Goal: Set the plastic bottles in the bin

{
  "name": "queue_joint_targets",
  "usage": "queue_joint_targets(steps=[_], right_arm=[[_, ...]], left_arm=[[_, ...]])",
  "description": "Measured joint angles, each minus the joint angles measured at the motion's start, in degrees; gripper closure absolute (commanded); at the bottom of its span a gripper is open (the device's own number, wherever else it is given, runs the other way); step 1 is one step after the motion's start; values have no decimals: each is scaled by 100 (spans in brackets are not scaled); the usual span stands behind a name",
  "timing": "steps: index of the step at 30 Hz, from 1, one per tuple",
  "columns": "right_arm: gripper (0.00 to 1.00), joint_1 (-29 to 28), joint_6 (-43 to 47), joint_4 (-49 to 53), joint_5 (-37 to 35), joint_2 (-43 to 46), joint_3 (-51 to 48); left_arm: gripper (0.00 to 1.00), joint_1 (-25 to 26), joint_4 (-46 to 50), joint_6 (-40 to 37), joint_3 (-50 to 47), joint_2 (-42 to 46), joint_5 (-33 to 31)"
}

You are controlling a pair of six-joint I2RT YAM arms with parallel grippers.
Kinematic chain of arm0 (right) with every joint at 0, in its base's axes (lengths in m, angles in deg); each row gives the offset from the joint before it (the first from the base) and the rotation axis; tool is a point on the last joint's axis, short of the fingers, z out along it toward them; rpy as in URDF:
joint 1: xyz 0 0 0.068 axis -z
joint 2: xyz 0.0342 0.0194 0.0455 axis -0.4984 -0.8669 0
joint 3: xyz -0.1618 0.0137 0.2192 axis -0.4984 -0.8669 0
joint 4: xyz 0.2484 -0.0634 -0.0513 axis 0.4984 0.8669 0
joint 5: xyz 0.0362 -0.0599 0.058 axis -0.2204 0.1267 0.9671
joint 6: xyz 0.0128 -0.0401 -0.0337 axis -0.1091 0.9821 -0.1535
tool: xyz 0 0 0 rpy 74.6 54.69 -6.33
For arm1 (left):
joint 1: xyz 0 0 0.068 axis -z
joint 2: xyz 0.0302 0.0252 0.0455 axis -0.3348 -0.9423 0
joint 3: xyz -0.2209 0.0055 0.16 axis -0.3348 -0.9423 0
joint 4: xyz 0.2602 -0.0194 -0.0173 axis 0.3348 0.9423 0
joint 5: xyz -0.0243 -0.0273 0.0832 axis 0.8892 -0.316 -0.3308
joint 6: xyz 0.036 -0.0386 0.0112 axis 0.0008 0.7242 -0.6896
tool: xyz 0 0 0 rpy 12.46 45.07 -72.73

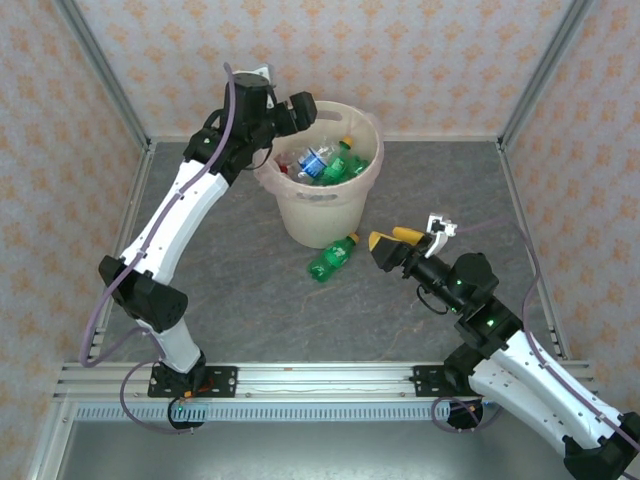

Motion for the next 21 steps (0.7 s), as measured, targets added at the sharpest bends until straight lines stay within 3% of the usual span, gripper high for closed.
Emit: queue_joint_targets(steps=[3,7,16,21], right_arm=[[0,0,-2,4,-44,-7,0],[0,0,-4,9,-122,-13,0],[0,0,-33,15,-212,-136,0],[0,0,-92,20,-310,-125,-111]], left_arm=[[1,70,85,-11,2,109,-37],[1,267,103,-76,-238,459,-122],[1,632,-52,-170,-1469,1585,-175],[1,925,-332,-164,-2614,2284,-302]])
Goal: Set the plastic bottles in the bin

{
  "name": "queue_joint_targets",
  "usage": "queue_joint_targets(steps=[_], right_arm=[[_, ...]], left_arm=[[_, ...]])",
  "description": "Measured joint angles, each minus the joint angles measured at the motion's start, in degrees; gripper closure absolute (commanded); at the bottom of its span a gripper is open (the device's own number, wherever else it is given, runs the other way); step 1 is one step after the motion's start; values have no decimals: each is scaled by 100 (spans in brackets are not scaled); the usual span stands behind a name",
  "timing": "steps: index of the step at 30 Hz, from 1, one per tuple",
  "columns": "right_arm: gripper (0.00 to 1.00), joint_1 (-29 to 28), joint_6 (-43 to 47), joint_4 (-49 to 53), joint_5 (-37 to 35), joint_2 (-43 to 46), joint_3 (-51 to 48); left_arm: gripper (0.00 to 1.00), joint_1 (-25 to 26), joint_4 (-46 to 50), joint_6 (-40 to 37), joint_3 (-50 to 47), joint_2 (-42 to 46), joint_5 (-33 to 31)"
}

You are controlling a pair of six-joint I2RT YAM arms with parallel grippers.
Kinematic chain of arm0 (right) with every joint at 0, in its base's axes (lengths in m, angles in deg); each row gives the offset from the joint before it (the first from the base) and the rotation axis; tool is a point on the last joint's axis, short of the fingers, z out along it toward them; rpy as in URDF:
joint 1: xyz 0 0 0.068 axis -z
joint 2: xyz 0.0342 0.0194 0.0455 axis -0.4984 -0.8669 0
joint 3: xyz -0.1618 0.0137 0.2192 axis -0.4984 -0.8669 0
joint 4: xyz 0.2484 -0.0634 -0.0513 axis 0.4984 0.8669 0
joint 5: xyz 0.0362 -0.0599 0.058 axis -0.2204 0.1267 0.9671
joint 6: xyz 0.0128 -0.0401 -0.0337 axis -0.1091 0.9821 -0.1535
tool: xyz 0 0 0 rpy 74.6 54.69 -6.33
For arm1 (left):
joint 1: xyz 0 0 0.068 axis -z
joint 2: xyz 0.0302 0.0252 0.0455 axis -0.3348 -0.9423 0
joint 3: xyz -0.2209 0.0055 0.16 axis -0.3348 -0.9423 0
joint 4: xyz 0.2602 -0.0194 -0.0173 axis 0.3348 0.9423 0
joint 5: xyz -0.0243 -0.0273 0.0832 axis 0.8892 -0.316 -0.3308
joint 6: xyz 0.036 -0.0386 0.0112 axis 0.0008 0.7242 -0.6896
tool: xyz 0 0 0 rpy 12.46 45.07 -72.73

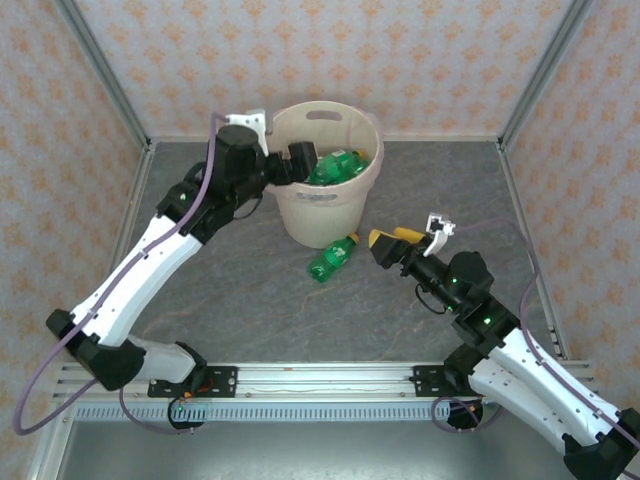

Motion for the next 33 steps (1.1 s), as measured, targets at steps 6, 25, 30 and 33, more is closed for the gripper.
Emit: queue_joint_targets(steps=[6,25,30,33], right_arm=[[0,0,-44,149,-96,4,-254],[0,0,-107,505,-402,334,-391],[0,0,-109,636,-404,481,-439],[0,0,-107,713,-415,564,-446]], left_arm=[[1,433,-452,87,-1714,1165,-225],[7,1307,-2297,710,-5718,2210,-866],[7,1517,-2962,658,-5759,1384,-914],[7,1622,-3318,614,-5753,837,-964]])
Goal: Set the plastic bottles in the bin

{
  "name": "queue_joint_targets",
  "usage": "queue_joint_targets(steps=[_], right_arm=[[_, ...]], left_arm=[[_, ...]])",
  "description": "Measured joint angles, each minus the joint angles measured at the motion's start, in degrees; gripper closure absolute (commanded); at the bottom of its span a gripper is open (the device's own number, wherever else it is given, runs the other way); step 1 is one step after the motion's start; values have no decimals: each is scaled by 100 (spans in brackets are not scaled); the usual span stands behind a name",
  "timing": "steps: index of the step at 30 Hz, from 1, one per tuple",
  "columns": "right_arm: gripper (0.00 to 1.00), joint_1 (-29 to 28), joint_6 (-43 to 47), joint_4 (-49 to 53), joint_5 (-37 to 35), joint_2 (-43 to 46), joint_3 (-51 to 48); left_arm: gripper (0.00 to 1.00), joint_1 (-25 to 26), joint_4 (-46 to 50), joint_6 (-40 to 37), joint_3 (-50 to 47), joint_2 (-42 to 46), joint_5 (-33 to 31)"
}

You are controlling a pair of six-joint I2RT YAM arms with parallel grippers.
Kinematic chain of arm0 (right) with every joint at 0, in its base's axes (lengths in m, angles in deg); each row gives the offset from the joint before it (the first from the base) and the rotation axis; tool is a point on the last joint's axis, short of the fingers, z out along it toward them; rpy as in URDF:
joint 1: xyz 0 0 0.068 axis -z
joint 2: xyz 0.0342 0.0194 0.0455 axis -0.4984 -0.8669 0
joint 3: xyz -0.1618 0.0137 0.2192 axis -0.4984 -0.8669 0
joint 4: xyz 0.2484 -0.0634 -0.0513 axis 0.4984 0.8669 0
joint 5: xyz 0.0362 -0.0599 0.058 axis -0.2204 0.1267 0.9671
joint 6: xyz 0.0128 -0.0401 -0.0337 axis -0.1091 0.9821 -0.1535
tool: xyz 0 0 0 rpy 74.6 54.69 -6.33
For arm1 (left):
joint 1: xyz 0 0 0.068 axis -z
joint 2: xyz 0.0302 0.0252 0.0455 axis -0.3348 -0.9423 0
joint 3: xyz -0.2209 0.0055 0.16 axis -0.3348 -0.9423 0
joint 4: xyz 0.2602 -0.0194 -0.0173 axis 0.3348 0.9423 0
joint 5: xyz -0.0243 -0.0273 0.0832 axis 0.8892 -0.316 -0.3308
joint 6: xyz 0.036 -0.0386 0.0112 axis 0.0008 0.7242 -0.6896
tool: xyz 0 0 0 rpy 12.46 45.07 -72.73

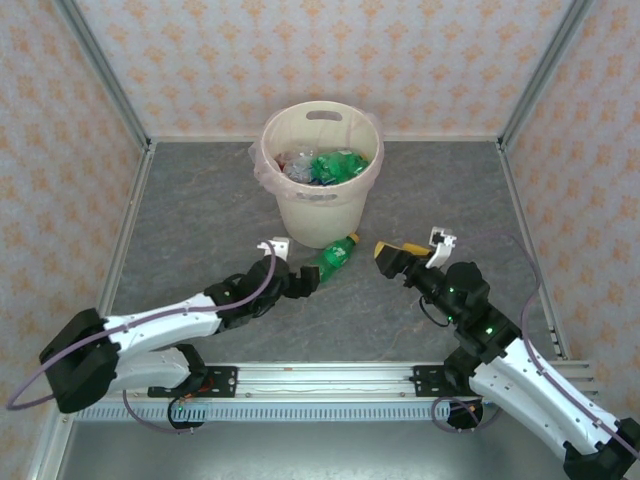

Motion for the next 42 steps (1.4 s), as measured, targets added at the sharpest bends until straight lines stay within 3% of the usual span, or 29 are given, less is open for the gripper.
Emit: queue_joint_targets(steps=[16,24,42], right_arm=[[0,0,2,428,-144,409,-26],[0,0,4,505,-184,435,-98],[0,0,31,717,-350,813,-289]], left_arm=[[13,428,-824,-428,1054,-2387,-249],[15,852,-780,-566,1587,-2981,-566],[17,857,-428,-446,2566,-4092,-1318]])
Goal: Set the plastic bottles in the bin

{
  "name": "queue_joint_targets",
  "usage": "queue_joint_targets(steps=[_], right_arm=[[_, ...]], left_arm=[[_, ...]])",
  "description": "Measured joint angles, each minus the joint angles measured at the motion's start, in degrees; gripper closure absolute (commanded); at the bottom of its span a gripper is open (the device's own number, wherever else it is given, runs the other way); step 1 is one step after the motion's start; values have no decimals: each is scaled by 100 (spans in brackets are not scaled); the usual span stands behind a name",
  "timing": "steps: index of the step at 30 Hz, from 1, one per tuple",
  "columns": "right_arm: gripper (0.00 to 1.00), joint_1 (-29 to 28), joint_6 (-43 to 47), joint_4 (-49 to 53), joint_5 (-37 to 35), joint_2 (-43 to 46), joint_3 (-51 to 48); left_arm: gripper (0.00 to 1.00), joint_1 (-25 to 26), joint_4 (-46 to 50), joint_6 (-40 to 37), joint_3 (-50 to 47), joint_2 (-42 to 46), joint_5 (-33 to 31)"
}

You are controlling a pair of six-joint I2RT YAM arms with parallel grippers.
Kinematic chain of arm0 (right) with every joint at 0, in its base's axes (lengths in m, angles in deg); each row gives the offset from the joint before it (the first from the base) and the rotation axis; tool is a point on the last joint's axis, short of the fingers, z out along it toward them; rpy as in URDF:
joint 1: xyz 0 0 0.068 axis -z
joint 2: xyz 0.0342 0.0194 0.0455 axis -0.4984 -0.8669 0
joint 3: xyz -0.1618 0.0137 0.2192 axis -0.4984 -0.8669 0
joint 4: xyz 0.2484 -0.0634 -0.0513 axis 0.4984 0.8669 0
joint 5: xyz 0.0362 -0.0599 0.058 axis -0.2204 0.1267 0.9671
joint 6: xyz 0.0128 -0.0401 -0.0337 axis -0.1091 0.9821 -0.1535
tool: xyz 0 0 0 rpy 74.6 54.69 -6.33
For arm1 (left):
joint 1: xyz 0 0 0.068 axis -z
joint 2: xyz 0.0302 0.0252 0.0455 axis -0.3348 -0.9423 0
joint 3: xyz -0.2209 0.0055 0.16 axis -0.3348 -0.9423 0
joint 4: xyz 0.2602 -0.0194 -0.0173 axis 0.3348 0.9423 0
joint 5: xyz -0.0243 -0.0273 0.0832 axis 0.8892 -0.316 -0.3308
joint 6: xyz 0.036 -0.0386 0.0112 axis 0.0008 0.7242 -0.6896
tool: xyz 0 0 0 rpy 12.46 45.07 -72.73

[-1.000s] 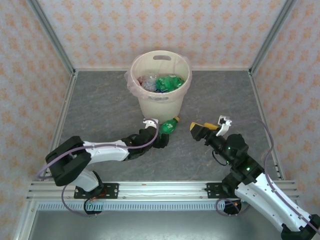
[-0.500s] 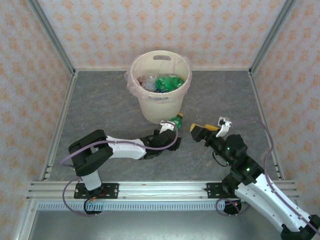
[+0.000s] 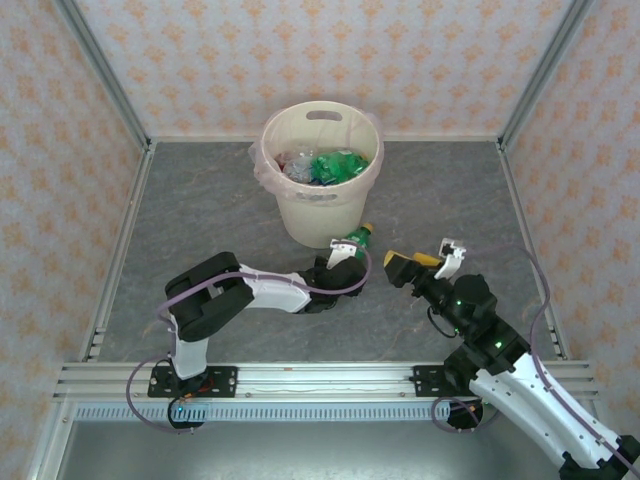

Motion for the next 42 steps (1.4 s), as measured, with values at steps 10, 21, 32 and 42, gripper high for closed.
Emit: queue_joint_targets(steps=[10,21,32,42], right_arm=[[0,0,17,0,-24,7,-85],[0,0,17,0,-26,9,-96],[0,0,13,170,-33,160,-76],[0,2,39,828,-225,737,855]], left_arm=[[27,0,-9,-129,367,-446,-107],[44,15,-46,-129,420,-498,-127],[43,807,321,-48,186,942,-503],[43,1318,1298,177,391,1928,-861]])
